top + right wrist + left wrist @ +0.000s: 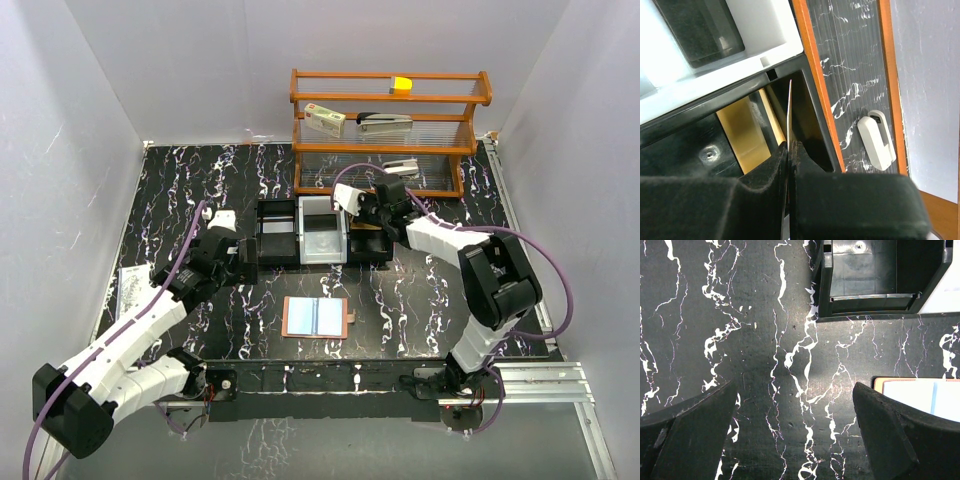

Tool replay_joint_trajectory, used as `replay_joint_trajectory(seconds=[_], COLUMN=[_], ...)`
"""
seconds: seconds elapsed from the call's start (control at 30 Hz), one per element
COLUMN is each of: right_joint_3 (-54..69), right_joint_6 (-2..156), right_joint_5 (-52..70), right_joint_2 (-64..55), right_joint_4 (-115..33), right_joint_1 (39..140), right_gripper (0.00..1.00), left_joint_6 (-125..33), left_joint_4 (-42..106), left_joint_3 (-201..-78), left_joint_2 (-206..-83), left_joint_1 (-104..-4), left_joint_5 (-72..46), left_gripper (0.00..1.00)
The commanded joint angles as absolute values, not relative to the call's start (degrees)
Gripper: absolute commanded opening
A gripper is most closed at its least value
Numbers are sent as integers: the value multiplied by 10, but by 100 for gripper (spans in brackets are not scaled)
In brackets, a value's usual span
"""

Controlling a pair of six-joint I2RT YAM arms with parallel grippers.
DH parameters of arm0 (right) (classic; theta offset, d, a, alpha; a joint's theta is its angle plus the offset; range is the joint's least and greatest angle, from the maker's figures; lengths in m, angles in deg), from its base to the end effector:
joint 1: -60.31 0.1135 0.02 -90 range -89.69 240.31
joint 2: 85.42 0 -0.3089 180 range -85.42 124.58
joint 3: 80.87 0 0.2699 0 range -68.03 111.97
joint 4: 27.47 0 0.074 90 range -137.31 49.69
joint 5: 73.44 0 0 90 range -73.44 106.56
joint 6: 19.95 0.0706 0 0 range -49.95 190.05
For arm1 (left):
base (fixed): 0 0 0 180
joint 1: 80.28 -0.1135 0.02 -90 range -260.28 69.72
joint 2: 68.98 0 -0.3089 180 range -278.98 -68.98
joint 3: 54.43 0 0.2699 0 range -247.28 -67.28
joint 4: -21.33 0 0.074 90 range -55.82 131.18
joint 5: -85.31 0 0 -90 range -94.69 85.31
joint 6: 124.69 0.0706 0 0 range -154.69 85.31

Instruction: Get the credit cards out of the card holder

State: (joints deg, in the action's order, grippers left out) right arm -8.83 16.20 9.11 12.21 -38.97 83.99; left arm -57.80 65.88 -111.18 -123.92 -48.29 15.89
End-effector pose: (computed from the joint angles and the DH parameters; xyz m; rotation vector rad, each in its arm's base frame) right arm 0.3803 0.1768 0.2162 -1.4425 1.6818 -0.1476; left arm 0.1957 -0.0930 0.2798 -0.0040 2.2610 -0.0933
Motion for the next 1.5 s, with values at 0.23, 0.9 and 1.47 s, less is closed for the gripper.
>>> replay_joint_trajectory(seconds=[0.23,0.9,1.47], right_joint_3=[-72,-45,-41], right_joint_6=[120,125,151], right_joint_5=[97,87,83], right_joint_2=[160,205,194], right_joint_4=[-291,-367,-387], right_joint_1=[845,843,835], right_gripper=[0,13,41], left_joint_6=[-572,-573,-571], left_joint_4=[655,656,655], left_joint_3=[-1111,-1112,-1112], left_joint_2=[-1240,-1246,-1247], left_joint_1=[-485,-485,-485], left_joint_5=[166,164,160], left_gripper=[99,99,99])
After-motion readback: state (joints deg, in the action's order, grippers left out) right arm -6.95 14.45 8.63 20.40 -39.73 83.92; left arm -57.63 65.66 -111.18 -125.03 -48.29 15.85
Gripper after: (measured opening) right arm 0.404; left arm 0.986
